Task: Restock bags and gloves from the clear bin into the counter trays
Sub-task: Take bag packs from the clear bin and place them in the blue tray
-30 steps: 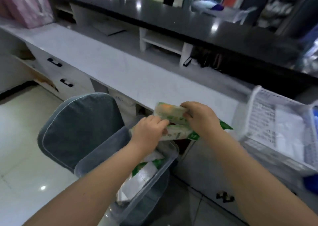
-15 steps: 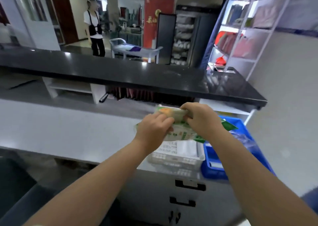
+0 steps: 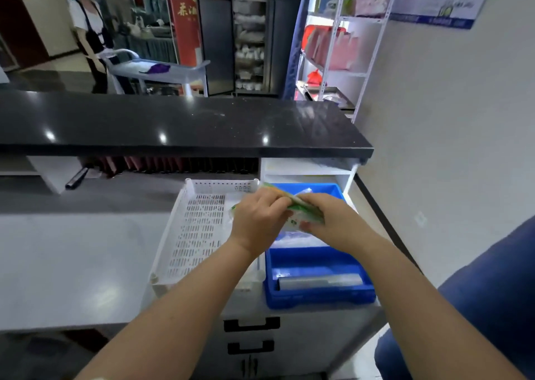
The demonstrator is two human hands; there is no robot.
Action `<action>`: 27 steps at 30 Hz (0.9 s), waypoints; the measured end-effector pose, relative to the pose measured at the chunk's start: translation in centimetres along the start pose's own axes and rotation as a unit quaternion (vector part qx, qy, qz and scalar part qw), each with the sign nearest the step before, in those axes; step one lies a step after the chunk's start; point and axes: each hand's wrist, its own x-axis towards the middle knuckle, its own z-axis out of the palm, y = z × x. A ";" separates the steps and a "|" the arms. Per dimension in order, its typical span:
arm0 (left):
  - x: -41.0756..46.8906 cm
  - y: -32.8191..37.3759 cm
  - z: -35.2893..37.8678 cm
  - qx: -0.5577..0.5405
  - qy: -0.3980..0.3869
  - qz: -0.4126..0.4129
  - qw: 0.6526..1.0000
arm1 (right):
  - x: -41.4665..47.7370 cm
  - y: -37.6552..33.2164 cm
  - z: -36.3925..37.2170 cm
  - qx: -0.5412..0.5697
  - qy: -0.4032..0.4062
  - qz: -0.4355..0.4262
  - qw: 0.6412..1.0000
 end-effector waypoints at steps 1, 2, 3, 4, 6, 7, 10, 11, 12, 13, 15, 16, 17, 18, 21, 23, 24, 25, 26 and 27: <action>0.2 -0.5 0.7 0.003 0.005 0.003 1.000 | 0.6 0.4 0.4 -0.011 0.024 0.002 1.000; 0.3 -1.1 1.5 0.007 0.011 0.007 1.000 | 1.3 0.7 0.8 -0.026 0.051 0.006 0.998; 0.4 -1.7 2.2 0.012 0.020 0.008 1.000 | 2.1 1.0 1.1 -0.046 0.076 0.006 0.996; 0.6 -2.5 2.9 0.020 0.031 0.003 0.999 | 3.0 1.2 1.4 -0.069 0.096 0.004 0.993; 1.1 -4.1 4.2 0.044 0.059 -0.020 0.997 | 4.8 1.6 2.0 -0.103 0.111 -0.002 0.988; 1.4 -5.0 4.8 0.056 0.065 -0.027 0.996 | 5.7 1.9 2.2 -0.114 0.113 -0.004 0.987; 2.8 -7.4 6.4 0.074 0.007 -0.009 0.997 | 8.1 2.6 2.5 -0.133 0.117 0.003 0.984; 3.3 -8.0 6.9 0.070 -0.024 0.002 0.997 | 8.9 2.8 2.4 -0.131 0.121 0.007 0.984; 3.9 -8.5 7.4 0.062 -0.053 0.011 0.997 | 9.7 3.1 2.3 -0.127 0.128 0.013 0.984; 4.4 -8.9 7.9 0.053 -0.075 0.015 0.996 | 10.4 3.3 2.2 -0.123 0.134 0.025 0.983; 5.4 -9.4 8.8 0.038 -0.103 0.006 0.994 | 11.8 3.9 2.0 -0.121 0.140 0.064 0.981; 5.8 -9.6 9.1 0.031 -0.115 -0.003 0.993 | 12.4 4.3 1.8 -0.125 0.142 0.083 0.978; 6.3 -9.8 9.5 0.022 -0.129 -0.012 0.991 | 13.0 4.6 1.7 -0.132 0.141 0.096 0.976; 6.7 -9.9 9.9 0.014 -0.140 -0.019 0.990 | 13.5 5.0 1.6 -0.141 0.137 0.100 0.975; 7.5 -10.6 11.2 0.012 -0.161 -0.032 0.986 | 14.6 6.2 1.1 -0.161 0.136 0.049 0.976; 7.7 -10.9 12.1 0.025 -0.173 -0.034 0.984 | 14.8 7.4 0.7 -0.188 0.171 -0.040 0.966; 7.8 -11.0 12.7 0.033 -0.176 -0.034 0.983 | 14.7 8.2 0.7 -0.204 0.196 -0.080 0.956; 7.7 -11.1 13.3 0.038 -0.176 -0.035 0.983 | 14.5 9.1 0.9 -0.218 0.221 -0.111 0.944; 7.7 -11.1 13.8 0.042 -0.174 -0.040 0.983 | 14.2 10.1 1.2 -0.229 0.237 -0.135 0.934; 7.6 -11.0 14.4 0.047 -0.171 -0.046 0.983 | 13.9 11.1 1.5 -0.231 0.240 -0.154 0.930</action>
